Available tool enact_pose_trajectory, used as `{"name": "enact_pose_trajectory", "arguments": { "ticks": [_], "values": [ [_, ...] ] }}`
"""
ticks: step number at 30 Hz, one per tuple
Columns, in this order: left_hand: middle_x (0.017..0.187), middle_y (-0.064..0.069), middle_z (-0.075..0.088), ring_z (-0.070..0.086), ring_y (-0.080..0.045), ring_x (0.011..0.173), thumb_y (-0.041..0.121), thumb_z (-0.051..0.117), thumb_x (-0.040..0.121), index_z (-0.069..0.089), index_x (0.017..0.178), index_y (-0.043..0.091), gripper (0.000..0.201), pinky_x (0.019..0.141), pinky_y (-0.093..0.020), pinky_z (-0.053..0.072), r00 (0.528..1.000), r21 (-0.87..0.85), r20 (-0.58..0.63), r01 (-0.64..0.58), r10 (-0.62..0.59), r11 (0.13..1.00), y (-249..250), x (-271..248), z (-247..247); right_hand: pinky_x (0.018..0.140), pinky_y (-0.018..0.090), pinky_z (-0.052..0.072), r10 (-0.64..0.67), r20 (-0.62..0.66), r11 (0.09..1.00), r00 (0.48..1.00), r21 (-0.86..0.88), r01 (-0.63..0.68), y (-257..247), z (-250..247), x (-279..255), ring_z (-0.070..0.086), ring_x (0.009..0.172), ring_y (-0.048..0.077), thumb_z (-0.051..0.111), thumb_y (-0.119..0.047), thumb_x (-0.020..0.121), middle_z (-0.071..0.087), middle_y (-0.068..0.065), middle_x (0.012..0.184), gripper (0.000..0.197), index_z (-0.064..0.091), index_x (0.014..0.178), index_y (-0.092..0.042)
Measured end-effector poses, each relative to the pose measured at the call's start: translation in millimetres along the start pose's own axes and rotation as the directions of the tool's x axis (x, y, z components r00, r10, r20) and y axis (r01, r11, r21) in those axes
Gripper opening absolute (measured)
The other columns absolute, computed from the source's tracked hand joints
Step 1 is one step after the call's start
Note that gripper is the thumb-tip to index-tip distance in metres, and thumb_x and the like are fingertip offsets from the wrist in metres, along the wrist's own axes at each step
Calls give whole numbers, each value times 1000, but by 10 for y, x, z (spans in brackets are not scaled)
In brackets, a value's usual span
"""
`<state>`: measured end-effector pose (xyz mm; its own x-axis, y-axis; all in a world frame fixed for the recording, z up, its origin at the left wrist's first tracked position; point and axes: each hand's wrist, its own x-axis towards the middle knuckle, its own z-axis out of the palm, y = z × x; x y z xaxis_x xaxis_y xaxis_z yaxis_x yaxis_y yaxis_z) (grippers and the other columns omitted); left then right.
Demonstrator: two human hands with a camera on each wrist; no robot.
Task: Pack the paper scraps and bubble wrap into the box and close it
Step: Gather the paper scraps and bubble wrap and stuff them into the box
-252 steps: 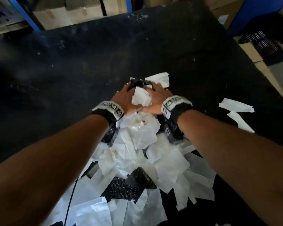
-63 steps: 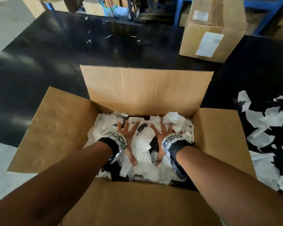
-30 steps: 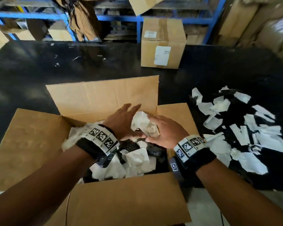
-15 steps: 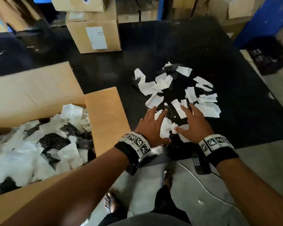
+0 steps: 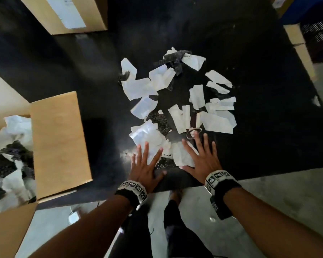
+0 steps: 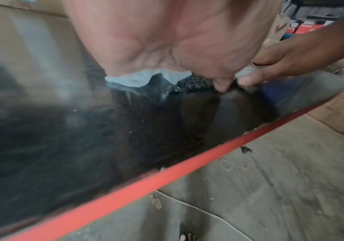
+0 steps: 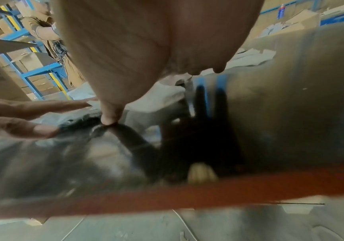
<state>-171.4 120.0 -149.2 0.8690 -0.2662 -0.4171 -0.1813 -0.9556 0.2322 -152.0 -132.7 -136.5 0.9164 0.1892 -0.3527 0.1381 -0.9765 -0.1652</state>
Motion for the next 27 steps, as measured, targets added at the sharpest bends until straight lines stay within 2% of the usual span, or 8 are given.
{"name": "enact_pose_trajectory", "arguments": {
  "ticks": [6, 9, 12, 15, 17, 20, 24, 27],
  "values": [
    [166, -6, -28, -23, -36, 152, 76, 32, 94, -13, 158, 46, 84, 123, -59, 0, 998, -62, -55, -33, 30, 998, 78, 684, -338, 122, 65, 13, -40, -57, 999, 998, 20, 41, 83, -223, 772, -8, 155, 42, 59, -61, 90, -24, 5, 168, 99, -9, 159, -43],
    [170, -12, -4, -3, -35, 157, 75, 41, 92, 6, 162, 36, 87, 124, -58, 11, 986, -118, -160, -71, 52, 991, 144, 899, -685, 123, 63, 11, -41, -61, 993, 997, 112, 48, 93, -412, 952, -11, 155, 38, 56, -71, 86, -24, 4, 168, 101, -7, 160, -42],
    [161, -10, 27, 30, -32, 147, 64, 53, 90, 34, 154, 27, 77, 115, -55, 35, 924, -225, -383, -93, 0, 970, 185, 994, -1011, 122, 57, 5, -15, -144, 980, 989, 192, 43, 119, -575, 872, -10, 156, 32, 55, -77, 80, -22, 4, 169, 106, -3, 161, -41],
    [155, -13, 31, 37, -34, 140, 59, 56, 87, 42, 148, 23, 72, 108, -57, 42, 841, -208, -536, -48, -73, 977, 75, 1252, -1285, 121, 59, 7, 180, -197, 954, 964, 273, -122, 284, -612, 786, -10, 156, 33, 53, -74, 83, -22, 5, 168, 103, -5, 161, -40],
    [162, -16, 20, 24, -39, 148, 65, 53, 88, 33, 154, 27, 79, 116, -60, 32, 850, -204, -496, 85, -178, 975, -90, 1534, -1400, 122, 64, 9, 335, -153, 901, 930, 340, -269, 412, -559, 786, -13, 155, 36, 53, -74, 83, -25, 5, 167, 104, -8, 160, -41],
    [169, -13, -2, -3, -41, 155, 77, 49, 86, 18, 160, 37, 90, 123, -61, 10, 870, -224, -358, 271, -338, 936, -414, 2028, -1459, 121, 66, 9, 462, -69, 835, 884, 368, -408, 495, -441, 905, -15, 154, 38, 53, -75, 84, -25, 9, 167, 104, -9, 160, -42],
    [170, -6, -13, -14, -36, 155, 82, 45, 85, 10, 161, 41, 94, 124, -60, 3, 915, -269, -177, 308, -362, 912, -767, 2556, -1491, 122, 64, 4, 532, -36, 786, 846, 394, -477, 351, -360, 1209, -16, 154, 38, 52, -76, 85, -20, 10, 168, 98, 0, 161, -41],
    [171, -4, -9, -13, -35, 156, 86, 39, 84, 15, 161, 37, 95, 124, -61, 2, 957, -213, -130, 228, -259, 950, -775, 2691, -1422, 122, 60, -4, 459, -55, 833, 887, 375, -408, 108, -324, 1361, -19, 153, 39, 46, -78, 87, -20, 10, 168, 95, 0, 161, -39]
  ]
}}
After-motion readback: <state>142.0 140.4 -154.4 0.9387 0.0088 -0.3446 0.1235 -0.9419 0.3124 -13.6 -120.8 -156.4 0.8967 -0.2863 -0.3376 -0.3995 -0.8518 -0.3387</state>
